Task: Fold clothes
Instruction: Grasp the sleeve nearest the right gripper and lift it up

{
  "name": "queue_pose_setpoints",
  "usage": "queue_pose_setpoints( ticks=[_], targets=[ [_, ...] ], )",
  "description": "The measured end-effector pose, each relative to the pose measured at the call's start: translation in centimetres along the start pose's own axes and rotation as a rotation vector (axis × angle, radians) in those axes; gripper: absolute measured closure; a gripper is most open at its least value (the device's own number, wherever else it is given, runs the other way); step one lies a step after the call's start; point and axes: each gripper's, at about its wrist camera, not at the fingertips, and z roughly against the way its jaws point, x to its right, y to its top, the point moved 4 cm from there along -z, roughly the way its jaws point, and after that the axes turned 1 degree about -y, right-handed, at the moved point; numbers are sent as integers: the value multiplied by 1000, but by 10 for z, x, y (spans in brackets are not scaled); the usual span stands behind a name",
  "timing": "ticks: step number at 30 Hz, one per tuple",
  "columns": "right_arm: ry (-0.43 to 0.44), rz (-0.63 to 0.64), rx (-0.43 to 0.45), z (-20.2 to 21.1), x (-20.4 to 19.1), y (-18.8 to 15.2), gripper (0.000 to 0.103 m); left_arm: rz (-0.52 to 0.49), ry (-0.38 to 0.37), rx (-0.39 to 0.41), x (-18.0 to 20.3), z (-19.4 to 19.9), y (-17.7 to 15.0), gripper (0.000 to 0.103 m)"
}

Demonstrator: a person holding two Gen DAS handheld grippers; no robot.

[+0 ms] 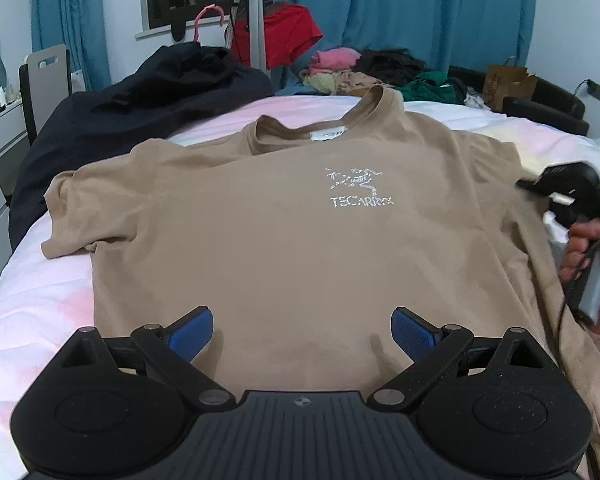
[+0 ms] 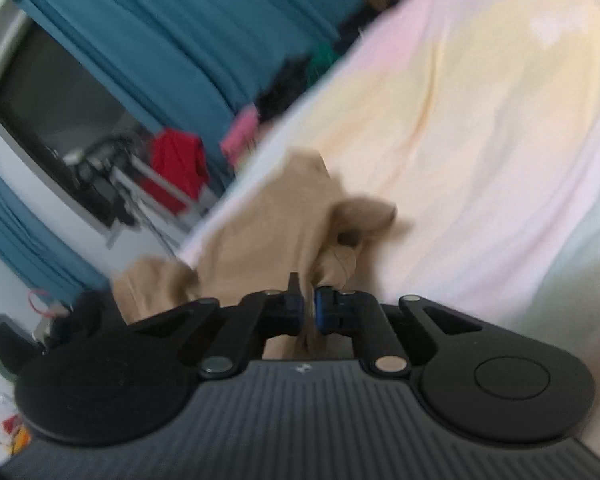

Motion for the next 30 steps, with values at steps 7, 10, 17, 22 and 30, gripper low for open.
queue_pose_setpoints(
  ticks=[7,10,17,22,30],
  targets=[
    [-12,-109,89,20,24,22,92,11,6,-6,-1,0,-1,6],
    [56,-224,11,6,35,13,86,7,-2,-2,0,2,-1,6],
    [169,-145,-39,-22,18,9,19,45,-3,1,-5,1,3,6],
    [155,-55,-45,-58,7,18,19,87,-16,-10,-12,-6,6,6],
    [-50,177,15,-82,-37,42,93,141,-23,-44,-24,-26,15,6]
  ],
)
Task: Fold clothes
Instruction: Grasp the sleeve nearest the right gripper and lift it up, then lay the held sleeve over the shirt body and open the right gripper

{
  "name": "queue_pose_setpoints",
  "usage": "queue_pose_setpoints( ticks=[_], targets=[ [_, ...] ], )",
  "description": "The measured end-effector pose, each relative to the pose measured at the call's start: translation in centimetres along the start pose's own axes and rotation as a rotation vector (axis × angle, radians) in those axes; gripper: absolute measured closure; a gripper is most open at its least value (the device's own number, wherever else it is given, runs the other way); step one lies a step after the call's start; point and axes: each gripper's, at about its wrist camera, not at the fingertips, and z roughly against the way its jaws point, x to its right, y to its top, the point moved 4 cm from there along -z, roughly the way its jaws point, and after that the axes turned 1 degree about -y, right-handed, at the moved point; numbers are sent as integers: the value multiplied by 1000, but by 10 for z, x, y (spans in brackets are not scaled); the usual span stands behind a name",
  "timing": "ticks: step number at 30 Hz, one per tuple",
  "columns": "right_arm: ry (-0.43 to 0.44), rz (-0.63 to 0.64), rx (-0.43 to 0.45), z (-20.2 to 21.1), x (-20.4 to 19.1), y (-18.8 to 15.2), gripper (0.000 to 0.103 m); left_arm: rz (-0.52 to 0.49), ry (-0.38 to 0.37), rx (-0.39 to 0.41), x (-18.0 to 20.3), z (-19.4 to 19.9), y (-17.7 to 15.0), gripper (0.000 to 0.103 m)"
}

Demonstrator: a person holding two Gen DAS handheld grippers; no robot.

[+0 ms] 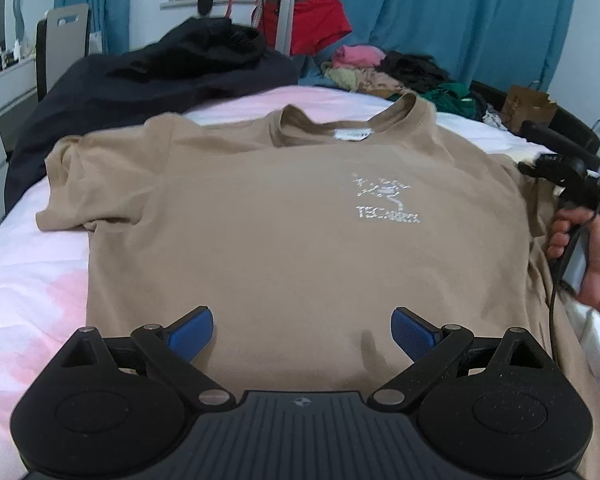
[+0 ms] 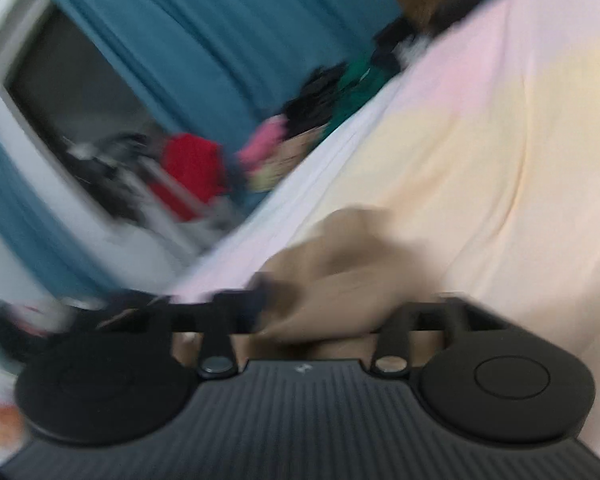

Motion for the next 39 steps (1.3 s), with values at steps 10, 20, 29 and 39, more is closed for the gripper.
queue_pose_setpoints(
  ticks=[10,20,29,39],
  targets=[
    [-90,340,178,64,-94,45,94,69,-11,29,-25,26,6,6],
    [25,694,114,69,-246,-31,94,196,37,63,-77,49,16,6],
    [84,845,-141,13,-307,-162,90,292,14,41,-106,44,12,6],
    [137,828,-258,37,-295,-169,0,294,-13,18,-106,31,4,6]
  ],
)
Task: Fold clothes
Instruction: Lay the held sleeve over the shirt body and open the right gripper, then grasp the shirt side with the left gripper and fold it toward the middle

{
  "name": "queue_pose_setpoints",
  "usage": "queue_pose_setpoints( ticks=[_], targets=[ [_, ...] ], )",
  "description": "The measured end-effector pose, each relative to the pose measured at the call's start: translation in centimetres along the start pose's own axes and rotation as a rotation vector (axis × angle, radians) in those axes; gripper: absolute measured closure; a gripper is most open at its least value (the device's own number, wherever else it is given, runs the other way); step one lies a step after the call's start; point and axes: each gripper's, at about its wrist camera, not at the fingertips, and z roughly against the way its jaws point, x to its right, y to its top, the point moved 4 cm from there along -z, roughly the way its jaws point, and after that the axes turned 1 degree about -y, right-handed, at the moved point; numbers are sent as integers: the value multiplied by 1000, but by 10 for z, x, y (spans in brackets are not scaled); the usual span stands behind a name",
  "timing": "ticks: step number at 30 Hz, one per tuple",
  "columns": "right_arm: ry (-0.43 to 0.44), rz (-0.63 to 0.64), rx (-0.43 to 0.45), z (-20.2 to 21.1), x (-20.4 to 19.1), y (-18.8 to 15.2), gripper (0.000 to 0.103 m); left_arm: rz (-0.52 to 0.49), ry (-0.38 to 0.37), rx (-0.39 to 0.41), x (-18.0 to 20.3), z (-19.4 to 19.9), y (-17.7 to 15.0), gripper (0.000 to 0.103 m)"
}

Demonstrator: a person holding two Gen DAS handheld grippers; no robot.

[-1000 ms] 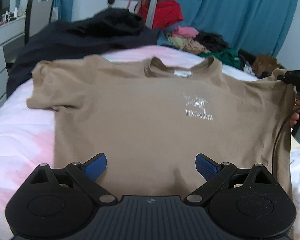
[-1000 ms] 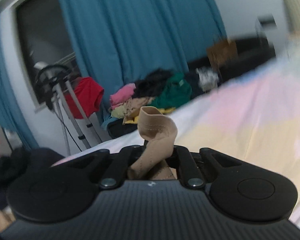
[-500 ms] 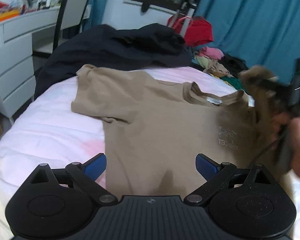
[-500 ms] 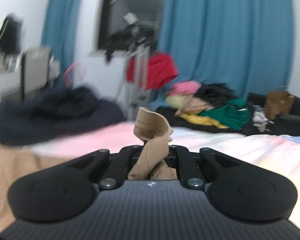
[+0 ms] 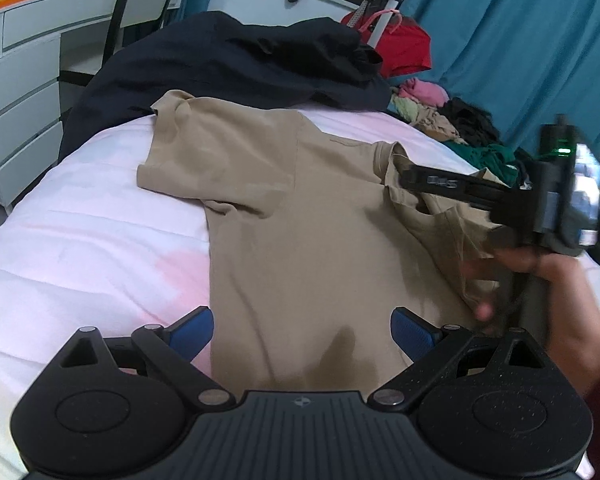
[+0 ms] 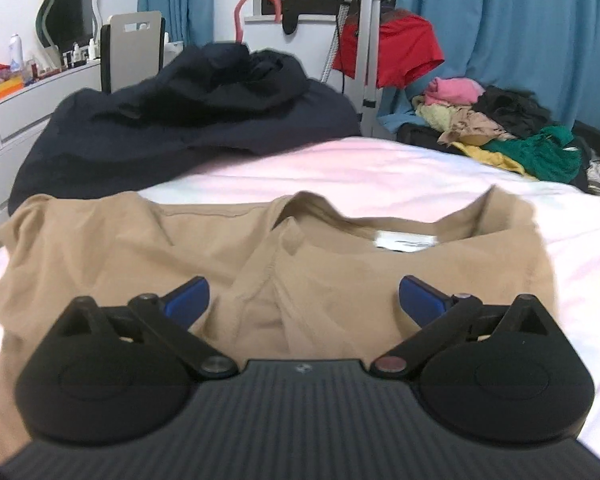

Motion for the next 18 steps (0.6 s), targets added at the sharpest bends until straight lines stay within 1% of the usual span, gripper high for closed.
queue_pose_setpoints(
  ticks=[3,6,10,13,15,18],
  targets=[
    [2,-30,46,43,10,-4,0,-18,3,15,6,2,-1,6],
    [-2,-59,93,95,23,-9,0,-50,21,34,12,7,-3,6],
    [-5,-102,151,191,44,-35,0,-91,10,34,23,16,-13,7],
    [-21,-184,222,269,69,-67,0,-141,-20,17,37,25,-27,9],
    [-29,-248,283,316,88,-93,0,-168,-65,-2,51,36,-41,10],
    [-90,-368,323,366,118,-130,0,-209,-133,-41,73,50,-63,13]
  ],
)
